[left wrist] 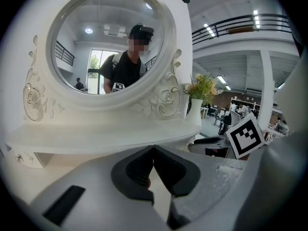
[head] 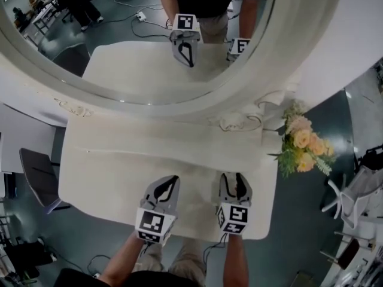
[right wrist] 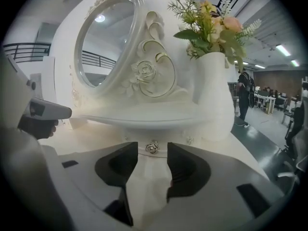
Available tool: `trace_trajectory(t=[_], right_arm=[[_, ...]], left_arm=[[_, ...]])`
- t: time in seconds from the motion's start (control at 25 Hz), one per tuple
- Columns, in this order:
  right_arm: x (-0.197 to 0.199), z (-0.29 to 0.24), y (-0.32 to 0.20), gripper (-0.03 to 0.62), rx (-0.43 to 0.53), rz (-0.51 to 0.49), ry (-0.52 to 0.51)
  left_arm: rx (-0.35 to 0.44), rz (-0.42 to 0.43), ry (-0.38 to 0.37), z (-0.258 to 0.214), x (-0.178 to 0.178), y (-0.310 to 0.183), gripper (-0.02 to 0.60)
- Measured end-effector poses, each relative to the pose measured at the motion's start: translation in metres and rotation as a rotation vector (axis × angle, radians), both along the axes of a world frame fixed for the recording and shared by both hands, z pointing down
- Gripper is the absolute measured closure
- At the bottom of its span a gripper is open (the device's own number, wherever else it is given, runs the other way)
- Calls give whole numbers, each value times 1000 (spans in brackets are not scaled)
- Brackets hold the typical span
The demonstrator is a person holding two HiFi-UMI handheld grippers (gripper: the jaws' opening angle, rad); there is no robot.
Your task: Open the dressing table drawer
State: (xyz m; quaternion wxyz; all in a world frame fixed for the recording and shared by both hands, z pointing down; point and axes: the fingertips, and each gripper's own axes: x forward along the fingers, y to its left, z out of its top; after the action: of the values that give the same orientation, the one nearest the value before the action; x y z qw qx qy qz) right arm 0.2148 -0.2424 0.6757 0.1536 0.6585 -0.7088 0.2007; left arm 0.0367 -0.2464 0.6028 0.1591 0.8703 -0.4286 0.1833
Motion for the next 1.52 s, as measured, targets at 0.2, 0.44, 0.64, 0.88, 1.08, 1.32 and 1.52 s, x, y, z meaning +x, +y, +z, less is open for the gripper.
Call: trace_trajectory(t=[0.2, 0.44, 0.64, 0.88, 1.08, 1.32, 1.52], right_arm=[[-3, 6, -8, 406, -4, 0, 2], [-2, 12, -10, 487, -22, 18, 30], [-3, 13, -11, 497, -22, 20, 35], [-3, 12, -10, 499, -14, 25, 32], [-3, 12, -6, 500, -16, 29, 27], [-5, 12, 6, 500, -10, 31, 32], [-9, 11, 13, 500, -9, 30, 31]], left_arm=[[6, -15, -6, 3, -6, -1, 578], [5, -33, -8, 3, -11, -1, 578], [4, -38, -10, 4, -12, 1, 578], [-3, -42, -14, 4, -13, 6, 578], [-7, -44, -16, 4, -13, 10, 578], [6, -40, -20, 1, -15, 13, 578], [7, -38, -21, 0, -15, 18, 578]])
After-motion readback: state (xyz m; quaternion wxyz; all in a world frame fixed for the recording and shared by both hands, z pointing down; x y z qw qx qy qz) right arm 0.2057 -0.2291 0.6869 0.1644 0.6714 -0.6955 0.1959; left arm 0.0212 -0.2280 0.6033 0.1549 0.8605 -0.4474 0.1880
